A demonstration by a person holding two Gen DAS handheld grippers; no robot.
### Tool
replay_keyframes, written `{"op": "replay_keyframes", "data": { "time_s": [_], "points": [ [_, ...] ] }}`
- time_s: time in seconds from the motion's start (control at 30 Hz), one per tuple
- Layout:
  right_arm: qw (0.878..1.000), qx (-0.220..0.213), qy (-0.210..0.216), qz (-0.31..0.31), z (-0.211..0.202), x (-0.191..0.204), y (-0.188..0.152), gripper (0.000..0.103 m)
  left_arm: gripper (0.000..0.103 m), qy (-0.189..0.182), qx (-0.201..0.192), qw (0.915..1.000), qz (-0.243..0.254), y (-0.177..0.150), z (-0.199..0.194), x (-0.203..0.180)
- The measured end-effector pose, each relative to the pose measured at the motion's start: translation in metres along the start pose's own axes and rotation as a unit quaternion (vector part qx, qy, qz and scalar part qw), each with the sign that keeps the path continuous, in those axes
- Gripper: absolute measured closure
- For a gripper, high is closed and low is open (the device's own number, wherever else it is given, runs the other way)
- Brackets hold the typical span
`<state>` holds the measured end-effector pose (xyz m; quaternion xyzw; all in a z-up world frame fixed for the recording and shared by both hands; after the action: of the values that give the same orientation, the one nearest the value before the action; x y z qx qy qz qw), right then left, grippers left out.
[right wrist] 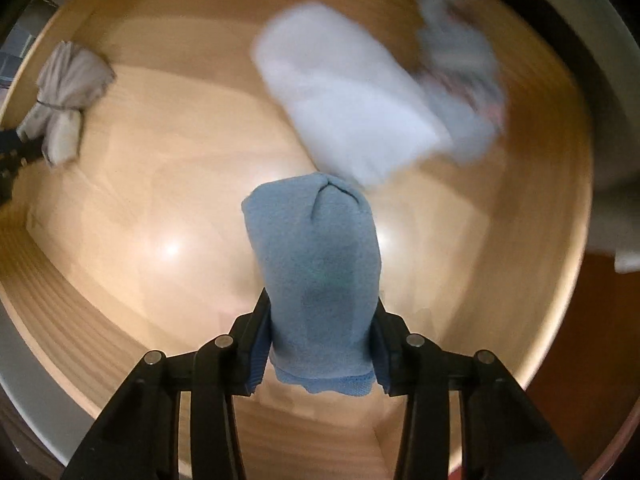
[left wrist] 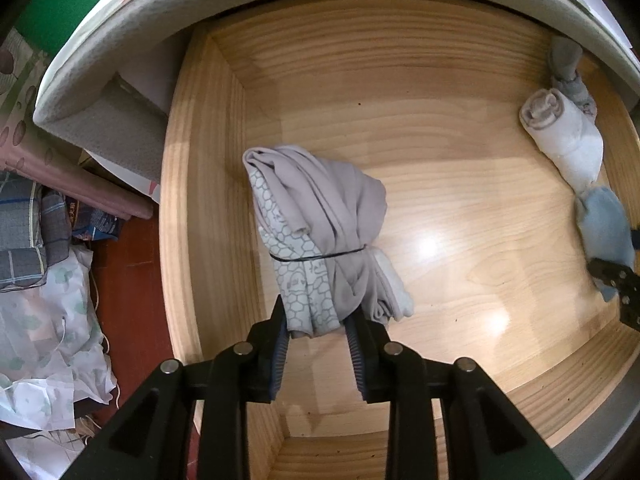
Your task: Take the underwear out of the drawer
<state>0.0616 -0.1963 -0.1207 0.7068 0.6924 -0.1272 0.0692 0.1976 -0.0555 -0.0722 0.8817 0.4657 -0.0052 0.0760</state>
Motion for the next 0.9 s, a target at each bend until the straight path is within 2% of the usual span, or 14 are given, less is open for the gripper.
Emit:
{"op": "replay_keyframes", "data": {
  "time_s": [0.17,0.27,0.43,0.57,0.63,0.9],
  "points": [
    [1.0,0.018,-0.001,0.004,0.01,-0.007,-0.021,0.065,0.072,-0.007,0.015,0.9996,-0.023,0.004,0.002,-0.004],
    [1.0,0.021,-0.004,-0.001,0.01,-0.002,-0.027,0.065,0.071,-0.032,0.014,0.9982,-0.048,0.011,-0.001,-0.004],
    [1.0,0.016,0.001,0.002,0.013,0.001,-0.033,0.065,0.057,-0.016,-0.001,0.9992,-0.036,0.017,-0.015,-0.015],
    [1.0,0.014,0.003,0.001,0.014,0.003,-0.026,0.064,0.044,-0.025,-0.008,0.9985,-0.048,0.024,-0.024,-0.021],
    [1.0,0.017,0.009,0.003,0.017,-0.002,-0.031,0.063,0.043,-0.039,-0.013,0.9976,-0.056,0.029,-0.024,-0.023],
    [1.0,0.017,0.023,0.007,0.034,0.005,-0.038,0.064,0.039,-0.006,-0.004,0.9972,-0.074,0.037,-0.006,-0.02]
  ]
}}
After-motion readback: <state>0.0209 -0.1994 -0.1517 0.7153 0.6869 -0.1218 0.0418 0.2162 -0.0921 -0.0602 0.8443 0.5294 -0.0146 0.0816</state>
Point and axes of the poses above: each gripper's, at about its wrist camera, not at the fingertips, and z roughly the way its jaws point, x to its left, y to its top, the point moved 5 cm from there along z, roughly the way its jaws point, and after that the axes turned 12 degrees about -y, right-handed, at the moved point
